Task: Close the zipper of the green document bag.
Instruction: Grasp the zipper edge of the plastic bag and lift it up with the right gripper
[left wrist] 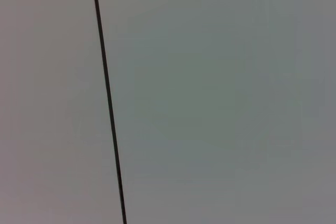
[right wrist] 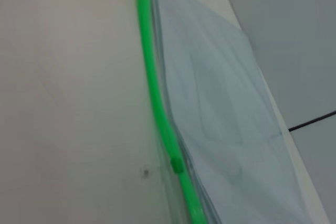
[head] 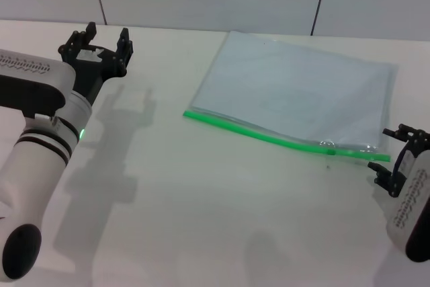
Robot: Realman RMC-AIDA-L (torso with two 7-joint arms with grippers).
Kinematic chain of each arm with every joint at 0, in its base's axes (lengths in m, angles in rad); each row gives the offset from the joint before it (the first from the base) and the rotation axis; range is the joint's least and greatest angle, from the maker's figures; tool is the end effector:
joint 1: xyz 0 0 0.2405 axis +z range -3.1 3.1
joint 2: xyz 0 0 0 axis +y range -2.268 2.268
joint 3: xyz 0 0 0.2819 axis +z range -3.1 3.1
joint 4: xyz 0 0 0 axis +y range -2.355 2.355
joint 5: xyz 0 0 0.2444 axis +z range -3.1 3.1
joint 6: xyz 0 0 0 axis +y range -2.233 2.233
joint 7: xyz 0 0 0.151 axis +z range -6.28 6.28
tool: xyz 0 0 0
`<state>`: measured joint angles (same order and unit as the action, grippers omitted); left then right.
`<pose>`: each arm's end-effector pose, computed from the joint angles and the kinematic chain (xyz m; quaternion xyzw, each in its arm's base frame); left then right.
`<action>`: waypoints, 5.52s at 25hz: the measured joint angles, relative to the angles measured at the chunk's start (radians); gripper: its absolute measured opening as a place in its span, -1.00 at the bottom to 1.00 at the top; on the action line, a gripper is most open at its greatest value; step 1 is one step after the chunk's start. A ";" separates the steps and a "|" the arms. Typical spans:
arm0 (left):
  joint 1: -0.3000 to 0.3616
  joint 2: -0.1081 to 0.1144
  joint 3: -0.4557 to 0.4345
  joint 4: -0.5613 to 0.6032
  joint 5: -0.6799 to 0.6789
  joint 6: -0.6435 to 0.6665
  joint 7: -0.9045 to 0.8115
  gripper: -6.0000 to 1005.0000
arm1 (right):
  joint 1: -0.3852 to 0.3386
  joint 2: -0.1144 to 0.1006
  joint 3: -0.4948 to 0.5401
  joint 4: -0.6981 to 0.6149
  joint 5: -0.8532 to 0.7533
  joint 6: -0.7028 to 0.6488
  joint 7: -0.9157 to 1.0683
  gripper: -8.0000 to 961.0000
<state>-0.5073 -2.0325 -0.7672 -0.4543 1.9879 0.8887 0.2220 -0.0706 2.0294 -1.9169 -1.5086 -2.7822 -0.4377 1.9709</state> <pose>-0.3162 0.4162 -0.0687 -0.7083 -0.2311 -0.2488 0.6189 0.2855 0.3274 -0.0548 -0.8888 -0.0822 -0.1874 0.4101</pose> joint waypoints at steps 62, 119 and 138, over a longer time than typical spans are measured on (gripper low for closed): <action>-0.002 0.000 -0.011 0.000 0.000 -0.003 0.000 0.20 | 0.083 0.003 -0.036 0.203 -0.054 0.197 0.023 0.30; -0.022 -0.005 -0.001 -0.009 0.003 -0.014 0.000 0.20 | 0.301 0.004 -0.027 0.429 -0.043 0.302 0.122 -0.48; -0.030 0.102 0.016 -0.359 0.273 -0.385 -0.012 0.09 | 0.163 0.003 -0.038 0.195 -0.050 0.302 0.139 -0.85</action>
<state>-0.5371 -1.9306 -0.7511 -0.8135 2.2610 0.5037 0.2104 0.0922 2.0322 -1.9551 -1.3135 -2.8323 -0.1355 2.1095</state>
